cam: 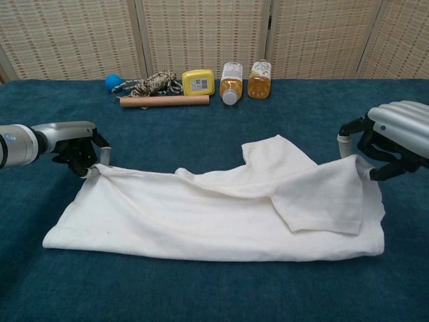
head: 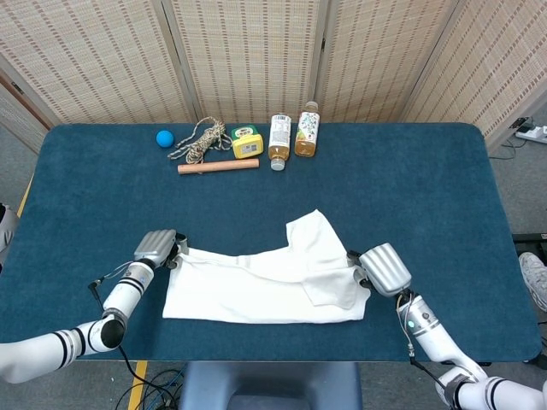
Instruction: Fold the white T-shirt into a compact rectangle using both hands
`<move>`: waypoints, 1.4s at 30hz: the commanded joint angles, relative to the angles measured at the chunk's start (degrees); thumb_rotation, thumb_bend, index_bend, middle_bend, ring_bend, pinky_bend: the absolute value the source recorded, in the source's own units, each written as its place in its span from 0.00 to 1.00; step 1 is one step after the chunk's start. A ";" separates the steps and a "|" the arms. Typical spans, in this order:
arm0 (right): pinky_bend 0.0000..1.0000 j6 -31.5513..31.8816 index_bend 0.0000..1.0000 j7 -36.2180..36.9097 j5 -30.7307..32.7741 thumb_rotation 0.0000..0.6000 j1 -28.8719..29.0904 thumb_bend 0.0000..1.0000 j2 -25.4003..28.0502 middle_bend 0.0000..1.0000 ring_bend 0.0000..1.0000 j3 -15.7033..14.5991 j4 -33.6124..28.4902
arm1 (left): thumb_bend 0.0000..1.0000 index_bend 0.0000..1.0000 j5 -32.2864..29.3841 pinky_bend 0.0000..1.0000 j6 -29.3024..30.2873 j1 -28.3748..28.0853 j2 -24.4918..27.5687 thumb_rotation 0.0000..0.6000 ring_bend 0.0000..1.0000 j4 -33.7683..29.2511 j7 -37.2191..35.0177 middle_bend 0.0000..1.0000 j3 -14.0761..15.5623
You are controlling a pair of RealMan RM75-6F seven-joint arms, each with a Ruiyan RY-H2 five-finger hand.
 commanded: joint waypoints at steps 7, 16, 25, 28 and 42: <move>1.00 1.10 0.74 0.49 -0.61 1.00 1.65 0.62 -3.77 0.92 0.95 0.65 6.32 | 0.49 0.55 -1.49 0.93 1.02 -0.29 0.11 1.00 0.80 -0.36 0.82 0.90 0.26; 1.00 1.24 0.74 2.00 0.26 1.00 3.23 0.62 -8.00 0.91 0.95 1.54 13.07 | 0.49 0.54 -3.76 0.93 1.44 -0.69 0.29 1.00 0.80 -0.47 1.85 0.90 0.49; 1.00 -1.00 0.74 2.53 2.10 1.00 4.37 0.62 -10.38 0.90 0.95 1.73 16.91 | 0.49 0.52 -5.41 0.93 1.49 -1.07 0.02 1.00 0.80 0.04 2.51 0.90 0.74; 1.00 -1.89 0.74 2.57 2.77 1.00 4.82 0.62 -11.18 0.90 0.95 1.85 18.10 | 0.47 0.45 -5.91 0.93 2.40 -1.05 -0.25 1.00 0.79 0.05 2.81 0.89 0.65; 1.00 -6.39 0.58 1.49 6.69 1.00 6.14 0.57 -14.39 0.87 0.95 2.87 22.33 | 0.33 0.00 -4.68 0.93 8.92 1.20 2.20 1.00 0.78 -6.37 2.65 0.85 -0.40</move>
